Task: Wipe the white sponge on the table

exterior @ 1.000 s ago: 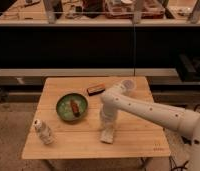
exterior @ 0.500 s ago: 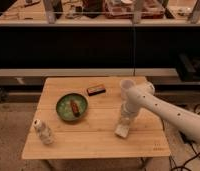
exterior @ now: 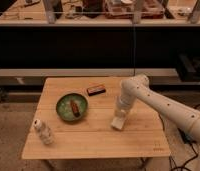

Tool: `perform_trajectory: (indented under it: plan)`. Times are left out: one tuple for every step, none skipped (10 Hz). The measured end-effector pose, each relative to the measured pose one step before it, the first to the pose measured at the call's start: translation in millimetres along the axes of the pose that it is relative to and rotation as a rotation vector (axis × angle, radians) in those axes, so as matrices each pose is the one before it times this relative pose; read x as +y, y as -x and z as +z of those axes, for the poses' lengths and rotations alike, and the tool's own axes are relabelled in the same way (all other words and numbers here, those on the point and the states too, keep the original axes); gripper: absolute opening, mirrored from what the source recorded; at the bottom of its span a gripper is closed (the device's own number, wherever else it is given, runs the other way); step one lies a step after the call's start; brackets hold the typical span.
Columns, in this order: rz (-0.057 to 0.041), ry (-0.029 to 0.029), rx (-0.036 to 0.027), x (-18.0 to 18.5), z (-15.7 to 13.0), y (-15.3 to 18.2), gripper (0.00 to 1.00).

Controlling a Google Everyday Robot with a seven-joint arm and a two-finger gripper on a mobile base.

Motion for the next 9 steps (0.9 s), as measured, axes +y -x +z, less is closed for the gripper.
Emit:
perform_trajectory:
  plan:
    - [-0.02379,-0.00403,-0.00654,-14.24,6.05,-2.44,0.18]
    - [-0.039,-0.01535,-0.00058,-22.22,4.95,-2.15,0.18]
    - [-0.04871,-0.01524,0.00549,-25.13,2.16,-1.0,0.18]
    - [-0.04848,-0.00796,0.00313,-21.55,2.1,2.46,0.18]
    - [-0.04311,-0.00074,-0.00459,-15.78,3.78,6.73,0.18]
    - [-0.04027,0.00366,-0.0149,-12.41,7.48,11.69,0.18]
    - [-0.03193,0.00229,-0.01832,-8.99,8.09,12.43,0.18]
    - [-0.02562,-0.00067,-0.0194,-7.69,7.29,15.32,0.18]
    - [-0.01446,-0.001,-0.01124,-4.12,3.82,10.0,0.18]
